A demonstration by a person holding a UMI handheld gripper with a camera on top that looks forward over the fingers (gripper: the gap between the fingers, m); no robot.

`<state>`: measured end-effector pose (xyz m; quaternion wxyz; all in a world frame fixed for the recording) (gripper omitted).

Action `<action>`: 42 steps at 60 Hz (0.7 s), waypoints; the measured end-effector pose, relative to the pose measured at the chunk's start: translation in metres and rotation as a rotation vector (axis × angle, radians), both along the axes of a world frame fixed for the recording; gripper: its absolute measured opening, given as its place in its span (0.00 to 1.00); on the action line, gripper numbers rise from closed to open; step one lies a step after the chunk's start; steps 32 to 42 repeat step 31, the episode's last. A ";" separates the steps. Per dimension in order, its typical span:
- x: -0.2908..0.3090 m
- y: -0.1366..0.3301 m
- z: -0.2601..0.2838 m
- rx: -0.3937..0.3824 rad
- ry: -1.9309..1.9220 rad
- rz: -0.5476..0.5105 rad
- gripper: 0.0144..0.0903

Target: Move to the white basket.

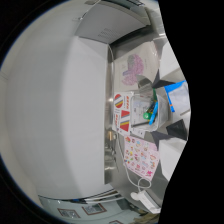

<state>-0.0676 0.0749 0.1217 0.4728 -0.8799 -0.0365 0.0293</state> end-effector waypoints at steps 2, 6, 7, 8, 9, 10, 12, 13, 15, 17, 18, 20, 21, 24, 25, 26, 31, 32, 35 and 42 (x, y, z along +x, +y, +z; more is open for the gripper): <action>0.000 0.001 0.000 0.000 -0.001 -0.002 0.91; 0.001 0.003 0.000 0.004 -0.002 -0.004 0.91; 0.001 0.003 0.000 0.005 -0.003 -0.004 0.91; 0.001 0.004 0.000 0.006 -0.004 -0.005 0.91; 0.001 0.004 0.000 0.006 -0.005 -0.006 0.91; 0.001 0.005 0.000 0.007 -0.005 -0.006 0.91; 0.001 0.005 0.000 0.007 -0.003 -0.007 0.91; 0.001 0.005 0.000 0.007 -0.003 -0.007 0.91; 0.000 0.004 0.000 0.006 -0.001 -0.005 0.91; 0.000 0.004 0.000 0.004 -0.001 -0.004 0.91; -0.001 0.003 0.000 0.004 0.000 -0.004 0.91; -0.001 0.003 0.000 0.003 0.000 -0.004 0.91; -0.001 0.003 0.000 0.003 0.000 -0.003 0.91; -0.002 0.002 0.000 0.000 0.000 -0.002 0.91; -0.002 0.002 0.000 -0.001 0.000 -0.001 0.91; -0.002 0.002 0.000 0.000 -0.001 -0.001 0.91; -0.001 0.002 0.002 0.006 -0.004 -0.001 0.91; -0.001 0.002 0.002 0.006 -0.004 -0.001 0.91; -0.001 0.002 0.002 0.006 -0.004 -0.001 0.91; -0.001 0.002 0.002 0.006 -0.004 -0.001 0.91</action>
